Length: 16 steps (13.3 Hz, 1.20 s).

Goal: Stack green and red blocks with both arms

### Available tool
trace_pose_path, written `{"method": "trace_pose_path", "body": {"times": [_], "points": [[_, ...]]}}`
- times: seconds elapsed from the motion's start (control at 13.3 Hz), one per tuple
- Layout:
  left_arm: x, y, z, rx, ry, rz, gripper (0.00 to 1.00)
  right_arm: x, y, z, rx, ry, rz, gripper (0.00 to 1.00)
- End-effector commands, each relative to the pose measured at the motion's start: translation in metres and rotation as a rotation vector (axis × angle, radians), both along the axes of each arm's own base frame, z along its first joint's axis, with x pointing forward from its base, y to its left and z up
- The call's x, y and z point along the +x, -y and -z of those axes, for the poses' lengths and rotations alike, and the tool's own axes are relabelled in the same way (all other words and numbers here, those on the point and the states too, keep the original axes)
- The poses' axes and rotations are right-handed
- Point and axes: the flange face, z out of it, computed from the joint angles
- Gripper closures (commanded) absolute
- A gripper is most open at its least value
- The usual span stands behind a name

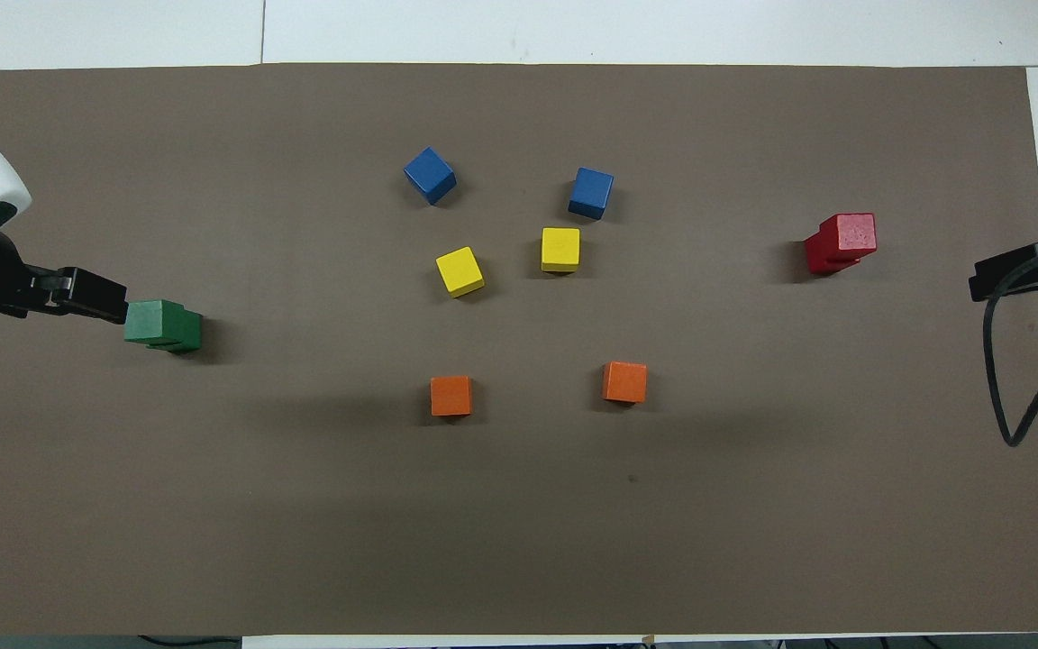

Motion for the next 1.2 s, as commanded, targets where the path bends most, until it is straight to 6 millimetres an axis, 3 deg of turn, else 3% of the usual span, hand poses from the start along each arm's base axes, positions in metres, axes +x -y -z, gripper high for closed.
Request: {"method": "trace_pose_path", "body": {"times": [0.0,0.08,0.45,1.13], "points": [[-0.002,-0.011,-0.012,0.018,0.001,-0.017,0.0,-0.001,0.002,0.0,-0.008,0.0,-0.013,0.0],[-0.001,-0.02,-0.013,0.011,0.008,-0.034,0.0,-0.001,0.001,-0.001,-0.01,0.003,-0.015,0.0],[-0.002,-0.025,-0.017,0.009,0.02,-0.047,0.0,-0.001,0.002,0.0,-0.019,-0.001,-0.015,0.0],[-0.005,-0.023,-0.022,0.007,0.037,-0.044,0.0,-0.001,0.001,-0.002,-0.019,0.001,-0.018,0.0]]}}
